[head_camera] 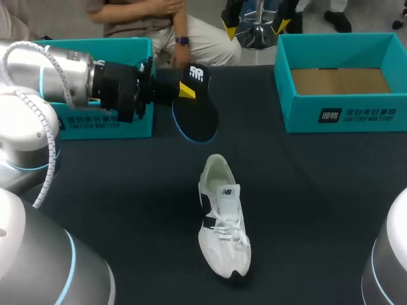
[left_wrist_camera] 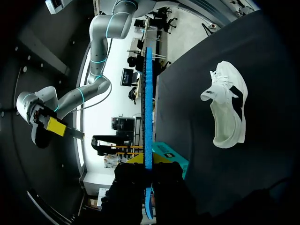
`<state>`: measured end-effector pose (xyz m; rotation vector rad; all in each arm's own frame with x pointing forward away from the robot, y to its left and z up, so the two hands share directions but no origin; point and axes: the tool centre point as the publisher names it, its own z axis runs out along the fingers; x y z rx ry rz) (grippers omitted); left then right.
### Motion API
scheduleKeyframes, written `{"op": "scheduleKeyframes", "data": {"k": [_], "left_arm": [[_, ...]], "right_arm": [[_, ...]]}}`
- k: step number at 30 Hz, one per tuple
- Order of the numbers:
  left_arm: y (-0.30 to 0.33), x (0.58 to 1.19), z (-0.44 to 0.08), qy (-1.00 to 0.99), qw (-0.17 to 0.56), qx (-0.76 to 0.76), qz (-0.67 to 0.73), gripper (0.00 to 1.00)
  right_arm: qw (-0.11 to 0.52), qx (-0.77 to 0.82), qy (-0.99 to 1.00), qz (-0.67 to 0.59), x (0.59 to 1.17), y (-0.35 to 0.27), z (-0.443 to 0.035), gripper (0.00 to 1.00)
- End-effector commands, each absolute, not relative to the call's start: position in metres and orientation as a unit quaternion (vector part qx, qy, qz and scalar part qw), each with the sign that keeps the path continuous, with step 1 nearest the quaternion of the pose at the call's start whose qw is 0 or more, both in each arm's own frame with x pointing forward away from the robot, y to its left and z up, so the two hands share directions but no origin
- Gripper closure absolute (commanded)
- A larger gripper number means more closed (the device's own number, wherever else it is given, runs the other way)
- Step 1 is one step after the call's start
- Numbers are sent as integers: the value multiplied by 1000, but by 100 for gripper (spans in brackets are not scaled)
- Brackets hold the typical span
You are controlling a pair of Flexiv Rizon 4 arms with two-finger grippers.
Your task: Take the shoe out of the shoebox, open the shoe tongue, remove and reinsert the insole, then place the shoe into the shoebox
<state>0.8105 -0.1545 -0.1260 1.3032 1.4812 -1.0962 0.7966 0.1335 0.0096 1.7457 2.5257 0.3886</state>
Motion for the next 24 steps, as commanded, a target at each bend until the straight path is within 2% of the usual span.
{"op": "scheduleKeyframes", "data": {"k": [1,14,24], "left_arm": [[-153,813,-132,594,438,516,-435,100],[-155,852,-110,561,472,542,-409,100],[-162,851,-114,514,495,584,-387,100]], "right_arm": [[22,564,816,125,798,134,10,0],[22,564,816,125,798,134,10,0],[22,564,816,125,798,134,10,0]]}}
